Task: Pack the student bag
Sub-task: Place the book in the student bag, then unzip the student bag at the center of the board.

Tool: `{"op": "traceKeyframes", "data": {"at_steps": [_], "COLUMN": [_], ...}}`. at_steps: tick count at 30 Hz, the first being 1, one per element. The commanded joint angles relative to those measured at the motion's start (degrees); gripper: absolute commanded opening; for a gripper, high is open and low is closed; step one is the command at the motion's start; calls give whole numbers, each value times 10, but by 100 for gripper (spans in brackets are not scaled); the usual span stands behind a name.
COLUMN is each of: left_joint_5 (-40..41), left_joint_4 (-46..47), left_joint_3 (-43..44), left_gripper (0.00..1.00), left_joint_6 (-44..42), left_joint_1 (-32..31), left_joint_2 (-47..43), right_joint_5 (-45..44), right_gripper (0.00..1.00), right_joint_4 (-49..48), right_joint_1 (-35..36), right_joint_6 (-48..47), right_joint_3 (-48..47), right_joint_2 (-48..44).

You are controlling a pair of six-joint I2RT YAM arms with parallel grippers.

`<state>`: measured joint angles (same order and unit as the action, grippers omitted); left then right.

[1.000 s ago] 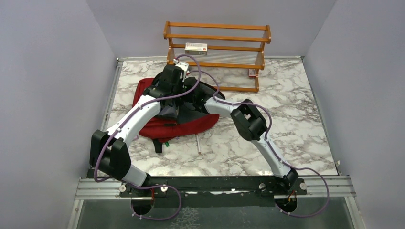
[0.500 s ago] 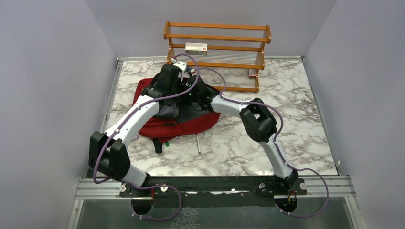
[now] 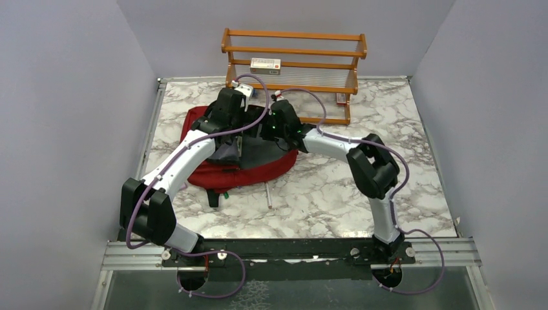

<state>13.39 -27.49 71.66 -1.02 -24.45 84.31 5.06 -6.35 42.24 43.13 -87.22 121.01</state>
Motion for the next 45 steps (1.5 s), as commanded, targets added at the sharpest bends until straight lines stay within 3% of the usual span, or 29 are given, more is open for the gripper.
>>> {"op": "traceKeyframes", "data": {"at_steps": [1,7,12,21,30,45], "left_joint_5": [-35,-73,-109,-108,-169,-122], "left_joint_4": [20,24,41,55,113,114], "left_joint_3": [0,-3,-32,-88,-144,-192], "left_gripper": [22,48,54,69,81,86], "left_joint_6": [8,41,77,156,199,227], "left_joint_1": [3,11,52,137,161,189], "left_joint_2": [-17,-27,-51,-88,-55,-50], "right_joint_5": [-31,-41,-48,-175,-172,-151], "right_gripper": [74,74,74,74,75,75], "right_joint_4": [-18,-22,4,96,114,116], "right_joint_1": [-7,-10,-10,-12,-14,-14], "right_joint_6": [-46,-91,-145,-213,-222,-213], "right_joint_3": [55,128,168,199,225,254], "right_joint_2": [-77,-162,-218,-303,-354,-379]}}
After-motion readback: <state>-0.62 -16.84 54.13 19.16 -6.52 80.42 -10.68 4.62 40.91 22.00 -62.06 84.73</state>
